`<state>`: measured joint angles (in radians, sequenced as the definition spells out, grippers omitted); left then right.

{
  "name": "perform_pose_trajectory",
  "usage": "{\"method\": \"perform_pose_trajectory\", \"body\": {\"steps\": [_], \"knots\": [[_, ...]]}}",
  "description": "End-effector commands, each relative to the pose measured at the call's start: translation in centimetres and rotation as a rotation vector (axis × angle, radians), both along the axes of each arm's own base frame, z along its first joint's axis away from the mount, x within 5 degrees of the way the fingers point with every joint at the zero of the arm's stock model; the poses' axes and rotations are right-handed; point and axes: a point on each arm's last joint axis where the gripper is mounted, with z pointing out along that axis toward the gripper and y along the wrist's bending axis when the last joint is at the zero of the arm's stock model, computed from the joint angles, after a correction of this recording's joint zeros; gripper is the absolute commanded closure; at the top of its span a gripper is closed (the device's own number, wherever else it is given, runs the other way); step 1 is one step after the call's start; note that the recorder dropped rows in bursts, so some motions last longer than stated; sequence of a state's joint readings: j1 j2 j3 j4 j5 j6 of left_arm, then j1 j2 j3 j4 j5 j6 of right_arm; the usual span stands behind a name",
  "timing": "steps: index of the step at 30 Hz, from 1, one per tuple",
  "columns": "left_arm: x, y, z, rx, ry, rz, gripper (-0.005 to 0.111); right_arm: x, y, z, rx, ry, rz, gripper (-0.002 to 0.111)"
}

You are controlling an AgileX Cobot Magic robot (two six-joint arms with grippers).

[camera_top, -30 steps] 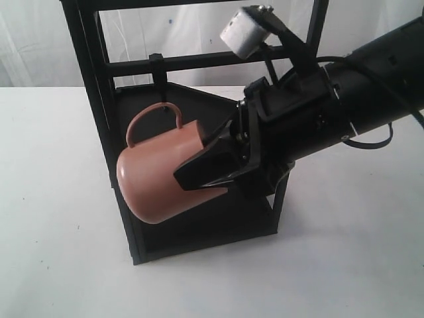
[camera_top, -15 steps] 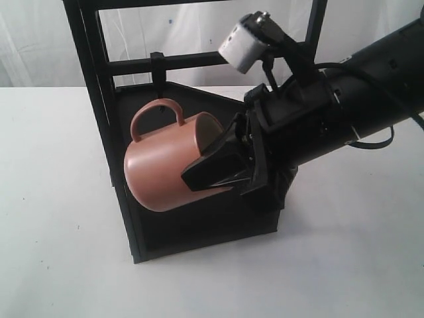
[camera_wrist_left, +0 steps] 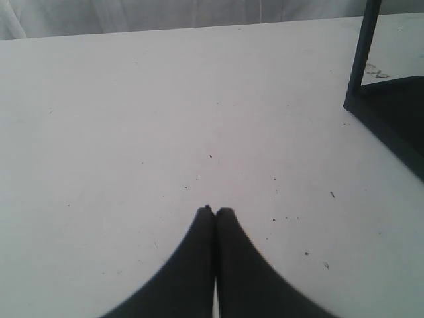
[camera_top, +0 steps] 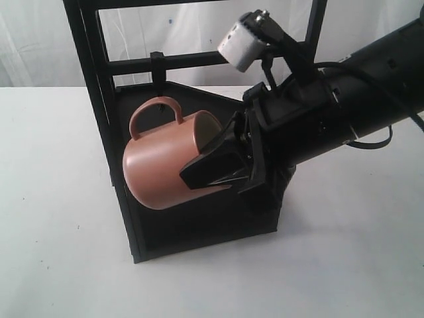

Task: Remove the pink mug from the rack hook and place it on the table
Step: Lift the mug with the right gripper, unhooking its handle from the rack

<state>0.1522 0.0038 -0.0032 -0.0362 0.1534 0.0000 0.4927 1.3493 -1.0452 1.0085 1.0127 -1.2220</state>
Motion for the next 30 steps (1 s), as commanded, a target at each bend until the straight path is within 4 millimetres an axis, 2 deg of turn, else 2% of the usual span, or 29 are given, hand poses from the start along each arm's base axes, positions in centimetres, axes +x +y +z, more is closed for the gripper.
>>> {"method": "perform_pose_trajectory", "body": {"steps": [1, 15, 28, 30], "knots": [[0.0, -0.1, -0.1, -0.009, -0.005, -0.006, 0.107, 0.0, 0.1, 0.1, 0.026, 0.006, -0.005, 0.108], [0.0, -0.1, -0.1, -0.009, -0.005, -0.006, 0.107, -0.1, 0.4, 0.5, 0.076, 0.035, -0.019, 0.108], [0.0, -0.1, -0.1, -0.009, -0.005, -0.006, 0.107, -3.4, -0.9, 3.7, 0.145, -0.004, 0.059, 0.108], [0.0, -0.1, -0.1, -0.009, -0.005, -0.006, 0.107, -4.6, -1.2, 4.2, 0.150, 0.011, 0.123, 0.108]]}}
